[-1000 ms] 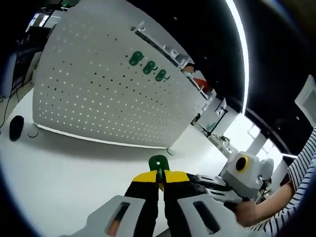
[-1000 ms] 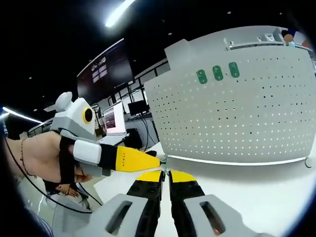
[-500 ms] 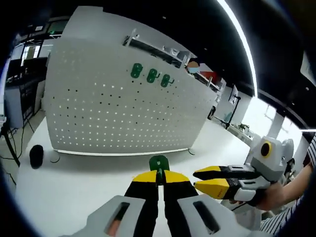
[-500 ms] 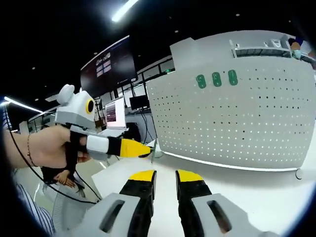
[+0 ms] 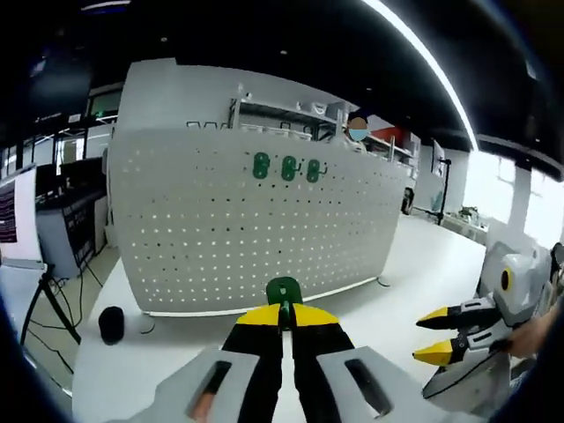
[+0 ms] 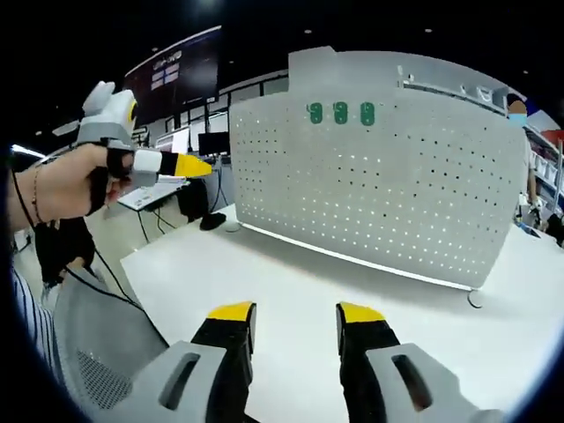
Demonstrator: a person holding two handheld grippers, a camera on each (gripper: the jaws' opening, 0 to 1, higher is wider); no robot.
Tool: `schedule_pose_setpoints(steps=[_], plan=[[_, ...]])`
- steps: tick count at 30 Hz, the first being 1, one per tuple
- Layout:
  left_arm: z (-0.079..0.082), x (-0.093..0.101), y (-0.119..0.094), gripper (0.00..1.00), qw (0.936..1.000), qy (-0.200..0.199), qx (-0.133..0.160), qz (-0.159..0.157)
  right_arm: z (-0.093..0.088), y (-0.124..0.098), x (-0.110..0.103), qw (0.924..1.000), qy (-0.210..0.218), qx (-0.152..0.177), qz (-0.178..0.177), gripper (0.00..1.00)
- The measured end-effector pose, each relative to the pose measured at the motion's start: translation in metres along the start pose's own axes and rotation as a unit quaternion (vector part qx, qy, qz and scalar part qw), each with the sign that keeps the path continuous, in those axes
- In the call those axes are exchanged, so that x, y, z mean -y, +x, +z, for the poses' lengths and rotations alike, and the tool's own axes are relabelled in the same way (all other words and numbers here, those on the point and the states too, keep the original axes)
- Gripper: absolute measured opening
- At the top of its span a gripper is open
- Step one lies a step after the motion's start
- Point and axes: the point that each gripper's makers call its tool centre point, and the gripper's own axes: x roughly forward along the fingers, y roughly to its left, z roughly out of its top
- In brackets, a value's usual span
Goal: Insert the hook assembly into the mounting plate slot until the hook locks in place.
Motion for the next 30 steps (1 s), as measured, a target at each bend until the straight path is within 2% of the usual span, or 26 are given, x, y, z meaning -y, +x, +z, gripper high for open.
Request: schedule_pose_setpoints(steps=[3, 7, 10, 12, 14, 17, 21, 25, 30], plan=[[0.005, -0.011, -0.002, 0.01, 0.9981, 0.051, 0.006, 0.034, -0.008, 0.001, 0.003, 0.9999, 0.004, -0.008, -0.005, 0.39], [0.014, -0.012, -0.003, 0.01, 0.9971, 0.053, 0.028, 0.047, -0.013, 0.001, 0.006, 0.9998, -0.001, -0.008, -0.020, 0.43], [0.021, -0.013, -0.003, 0.01, 0.9948, 0.074, 0.039, 0.059, -0.013, 0.003, 0.007, 0.9994, -0.019, -0.008, -0.028, 0.47], [0.025, -0.014, -0.002, 0.01, 0.9945, 0.072, 0.048, 0.060, -0.020, 0.007, 0.007, 0.9995, -0.014, -0.016, -0.024, 0.50], [0.027, -0.015, -0.001, 0.01, 0.9943, 0.067, 0.054, 0.063, -0.029, 0.009, 0.007, 0.9989, -0.017, -0.041, -0.016, 0.50], [0.030, -0.018, -0.001, 0.01, 0.9929, 0.070, 0.064, 0.073, -0.017, 0.007, 0.013, 0.9995, -0.009, -0.007, -0.030, 0.54], [0.030, -0.021, 0.000, 0.01, 0.9921, 0.065, 0.069, 0.081, -0.022, 0.009, 0.012, 0.9991, -0.016, -0.021, -0.033, 0.61], [0.032, -0.020, 0.004, 0.01, 0.9925, 0.056, 0.073, 0.081, -0.024, 0.010, 0.014, 0.9988, -0.018, -0.026, -0.037, 0.63], [0.037, -0.022, 0.008, 0.01, 0.9913, 0.059, 0.080, 0.086, -0.020, 0.009, 0.012, 0.9986, -0.029, -0.017, -0.041, 0.68]])
